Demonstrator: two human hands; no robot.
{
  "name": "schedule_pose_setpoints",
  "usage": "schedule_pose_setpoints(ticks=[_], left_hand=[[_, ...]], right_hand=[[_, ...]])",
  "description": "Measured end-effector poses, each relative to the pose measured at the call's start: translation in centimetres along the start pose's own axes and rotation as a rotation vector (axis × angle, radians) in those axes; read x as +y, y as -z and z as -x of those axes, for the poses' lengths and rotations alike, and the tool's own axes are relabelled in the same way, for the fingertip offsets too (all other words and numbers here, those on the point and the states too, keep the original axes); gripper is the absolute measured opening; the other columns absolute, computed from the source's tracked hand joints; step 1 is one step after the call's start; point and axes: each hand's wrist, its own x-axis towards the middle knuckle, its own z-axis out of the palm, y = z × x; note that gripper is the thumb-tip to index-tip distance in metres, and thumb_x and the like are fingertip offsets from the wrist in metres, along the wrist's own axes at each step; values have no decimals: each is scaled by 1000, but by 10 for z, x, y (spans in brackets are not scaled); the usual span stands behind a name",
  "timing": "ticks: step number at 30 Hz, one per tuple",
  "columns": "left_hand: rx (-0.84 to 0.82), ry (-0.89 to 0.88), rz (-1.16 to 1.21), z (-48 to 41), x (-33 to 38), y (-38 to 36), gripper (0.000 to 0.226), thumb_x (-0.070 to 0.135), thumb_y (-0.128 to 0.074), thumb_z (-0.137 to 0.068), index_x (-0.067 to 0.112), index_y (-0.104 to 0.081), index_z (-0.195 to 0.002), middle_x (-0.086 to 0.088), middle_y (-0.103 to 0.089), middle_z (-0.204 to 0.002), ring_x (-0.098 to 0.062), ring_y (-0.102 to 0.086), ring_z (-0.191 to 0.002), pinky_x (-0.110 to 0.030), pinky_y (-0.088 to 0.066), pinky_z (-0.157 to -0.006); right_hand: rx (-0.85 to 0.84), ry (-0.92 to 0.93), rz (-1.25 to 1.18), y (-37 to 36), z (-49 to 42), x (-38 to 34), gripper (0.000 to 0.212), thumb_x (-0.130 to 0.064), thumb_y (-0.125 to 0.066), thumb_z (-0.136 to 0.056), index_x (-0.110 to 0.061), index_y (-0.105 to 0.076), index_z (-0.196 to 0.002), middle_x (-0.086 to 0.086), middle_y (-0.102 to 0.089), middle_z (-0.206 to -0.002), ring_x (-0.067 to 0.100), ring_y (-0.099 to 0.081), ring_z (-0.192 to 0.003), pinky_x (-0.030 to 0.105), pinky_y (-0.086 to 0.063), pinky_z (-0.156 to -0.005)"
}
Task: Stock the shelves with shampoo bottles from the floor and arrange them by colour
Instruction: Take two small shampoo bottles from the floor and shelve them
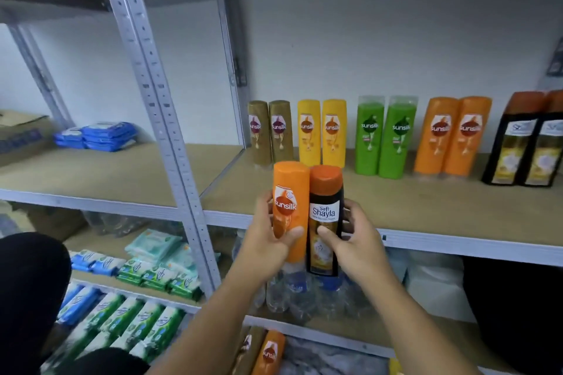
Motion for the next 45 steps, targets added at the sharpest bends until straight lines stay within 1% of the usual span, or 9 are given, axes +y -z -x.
schedule_pose_setpoints(ticks=[5,9,13,19,21,25,31,40,45], left_hand=[[103,-57,15,-58,22,32,66,22,-73,-91,42,-29,-135,29,-51,-117,-1,-54,-113,-36,-47,-102],[152,-37,33,-100,13,50,71,21,-72,-92,40,-27,-144,29,-50,-118,-9,-53,-121,-44,-47,-106],[141,-12,13,-136,-4,60,72,18,-69,-94,37,-24,-147,28,-47,-116,-7,-50,-123,-41,-42,-107],[142,-7,-19,-166,-42,60,74,26,-69,-94,54,-19,-141,22,-48,-135,-9,-49,-131,-52,-43,-111],[136,-20,-31,-172,-50,61,78,28,-68,-94,58,-15,-142,21,-46,-143,-9,-49,-132,-51,-44,-110],[43,33,-124,-181,-72,65,88,28,-68,-94,51,-4,-149,21,-41,-143,-9,-45,-130,-41,-46,-106],[57,117,-193,-195,-95,71,63,37,-70,-93,50,-26,-136,23,-48,-128,-7,-49,-118,-37,-44,-102],[150,80,-257,-208,-107,77,56,46,-70,-91,39,-41,-138,13,-57,-127,-10,-57,-111,-28,-46,-85],[159,62,-267,-208,-112,76,56,45,-68,-92,37,-41,-141,10,-59,-129,-10,-59,-111,-33,-51,-92]], right_hand=[[-36,165,106,-8,-57,-53,54,-30,-77,-87,-44,-46,-129,-29,-59,-110,-2,-58,-103,28,-47,-88],[-57,196,135,-39,-107,-58,60,-30,-77,-87,-42,-43,-134,-22,-62,-121,7,-60,-114,38,-52,-97],[-65,202,148,-68,-141,-48,58,-28,-75,-89,-41,-41,-134,-20,-60,-121,12,-60,-116,44,-53,-97],[-151,174,118,-84,-169,-26,69,-24,-75,-90,-45,-34,-141,-28,-54,-126,7,-56,-121,40,-50,-102],[-193,170,158,-89,-168,-9,75,-21,-77,-87,-43,-34,-145,-28,-55,-131,-1,-54,-122,39,-47,-106],[-166,140,131,-101,-172,11,63,-19,-76,-88,-41,-44,-139,-31,-58,-126,-11,-55,-116,33,-47,-106],[-119,123,193,-120,-193,21,56,-21,-74,-90,-38,-49,-137,-16,-63,-126,4,-59,-117,36,-49,-102],[-64,99,210,-126,-196,27,49,-14,-73,-90,-29,-52,-132,-11,-65,-124,10,-61,-115,35,-50,-98],[-76,86,214,-123,-194,24,47,-14,-72,-90,-32,-51,-128,-14,-62,-119,8,-58,-112,28,-45,-94]])
